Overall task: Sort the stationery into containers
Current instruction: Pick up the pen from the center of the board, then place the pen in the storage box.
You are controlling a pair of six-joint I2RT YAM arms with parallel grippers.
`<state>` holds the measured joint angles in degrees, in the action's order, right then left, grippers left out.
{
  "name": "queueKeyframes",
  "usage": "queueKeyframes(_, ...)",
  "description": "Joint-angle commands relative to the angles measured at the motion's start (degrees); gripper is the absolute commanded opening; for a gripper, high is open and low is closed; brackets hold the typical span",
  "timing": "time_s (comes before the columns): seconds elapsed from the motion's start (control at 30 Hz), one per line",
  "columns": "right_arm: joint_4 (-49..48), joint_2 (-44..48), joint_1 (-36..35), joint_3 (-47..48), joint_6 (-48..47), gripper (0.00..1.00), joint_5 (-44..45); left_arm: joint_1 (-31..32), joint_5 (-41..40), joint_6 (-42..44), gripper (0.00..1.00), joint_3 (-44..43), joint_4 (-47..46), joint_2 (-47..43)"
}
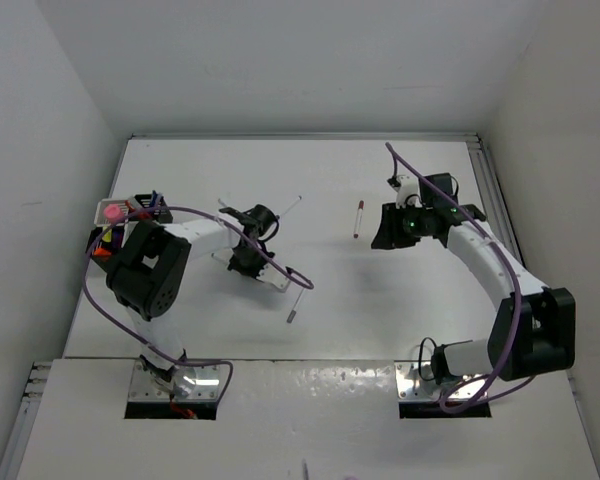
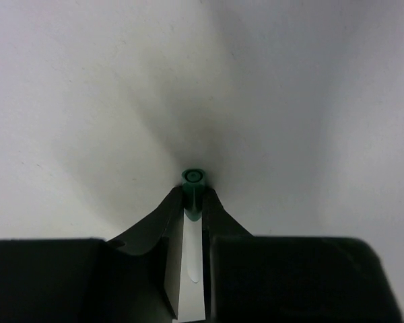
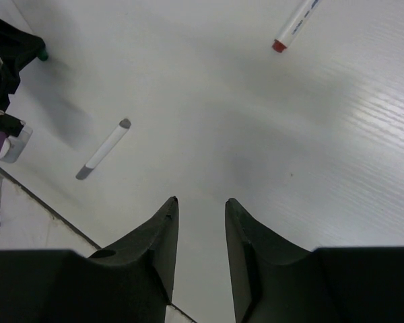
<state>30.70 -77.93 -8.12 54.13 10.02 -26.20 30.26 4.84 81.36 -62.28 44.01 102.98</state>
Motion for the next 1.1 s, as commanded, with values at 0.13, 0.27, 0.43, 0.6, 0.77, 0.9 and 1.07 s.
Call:
queueKeyframes(0.13,0.94,-2.57,-3.74,5.37,-2.81,0.30,-1.23,-1.34,15.54,-10.31,0.00,-2.21,-0.69,-5.40)
queueKeyframes(0.27,1.12,-3.63,-4.54,8.36,-3.34,0.27,-1.05,-7.83,27.57,-21.57,0.00,-11.09,1.78,-10.24)
queueKeyframes(0.43,-0.37,-4.33,-5.59,9.15,-2.03,0.26,-1.66,-23.73,40.14,-40.00,0.00,-19.09,-0.66,-17.44)
queueKeyframes(0.6,-1.51,-5.04,-7.43,9.42,-1.67,0.29,-2.19,-45.69,50.87,-57.60,0.00,-17.09,-10.94,-24.57)
queueKeyframes(0.77,-3.18,-6.00,-10.50,8.89,-0.44,0.36,-2.10,-61.25,51.67,-71.25,0.00,-6.29,-25.28,-31.25)
queueKeyframes(0.9,-5.64,-6.53,-12.88,8.28,1.49,0.39,-2.02,-67.60,54.65,-74.32,0.00,-0.31,-29.32,-30.65)
queueKeyframes(1.07,-6.62,-7.85,-15.78,8.71,1.67,0.39,-1.49,-71.57,56.77,-74.07,0.00,4.00,-32.84,-28.28)
